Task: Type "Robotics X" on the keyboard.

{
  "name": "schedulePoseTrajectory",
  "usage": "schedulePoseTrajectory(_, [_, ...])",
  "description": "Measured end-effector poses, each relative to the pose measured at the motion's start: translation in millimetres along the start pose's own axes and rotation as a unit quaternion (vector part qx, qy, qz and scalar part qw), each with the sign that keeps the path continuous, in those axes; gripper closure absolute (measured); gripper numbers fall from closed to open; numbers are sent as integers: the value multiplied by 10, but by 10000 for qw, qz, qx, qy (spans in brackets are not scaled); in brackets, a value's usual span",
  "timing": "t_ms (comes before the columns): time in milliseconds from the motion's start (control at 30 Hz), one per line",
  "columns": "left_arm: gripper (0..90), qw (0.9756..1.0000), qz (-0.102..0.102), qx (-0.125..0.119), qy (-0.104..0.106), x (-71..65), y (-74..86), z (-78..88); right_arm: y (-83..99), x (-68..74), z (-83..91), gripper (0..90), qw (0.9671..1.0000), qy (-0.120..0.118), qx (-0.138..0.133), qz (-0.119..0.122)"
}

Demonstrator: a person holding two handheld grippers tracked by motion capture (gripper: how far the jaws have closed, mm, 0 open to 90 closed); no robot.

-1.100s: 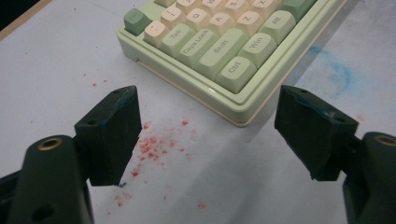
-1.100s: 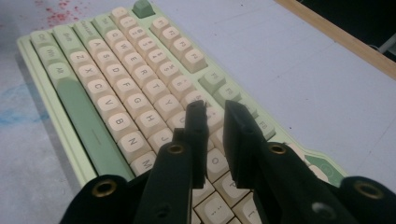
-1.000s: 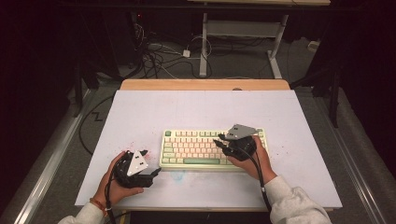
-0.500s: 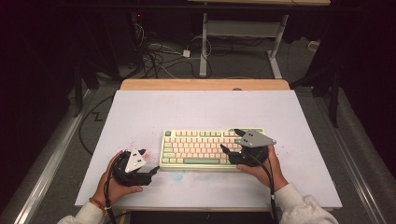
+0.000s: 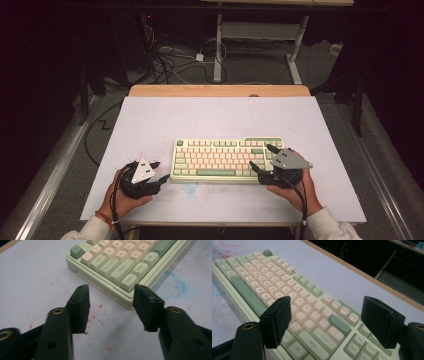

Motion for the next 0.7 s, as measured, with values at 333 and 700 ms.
schedulePoseTrajectory(333, [860,9990,-91,12,439,44,-86,39,199,-29,192,251,9998,101,160,-108])
schedulePoseTrajectory(700, [879,9970,-370,42,684,17,-358,-40,305,-13,272,257,9994,138,275,-168])
Point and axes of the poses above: each handheld gripper's, and its own axes: z roughly backward along the jaws, y roughly out of its underside, x roughly to its left, the point moved 1 cm from there along -z, roughly forward along the jaws, and after that the axes turned 5 degrees about -z, right-handed, at the moved point
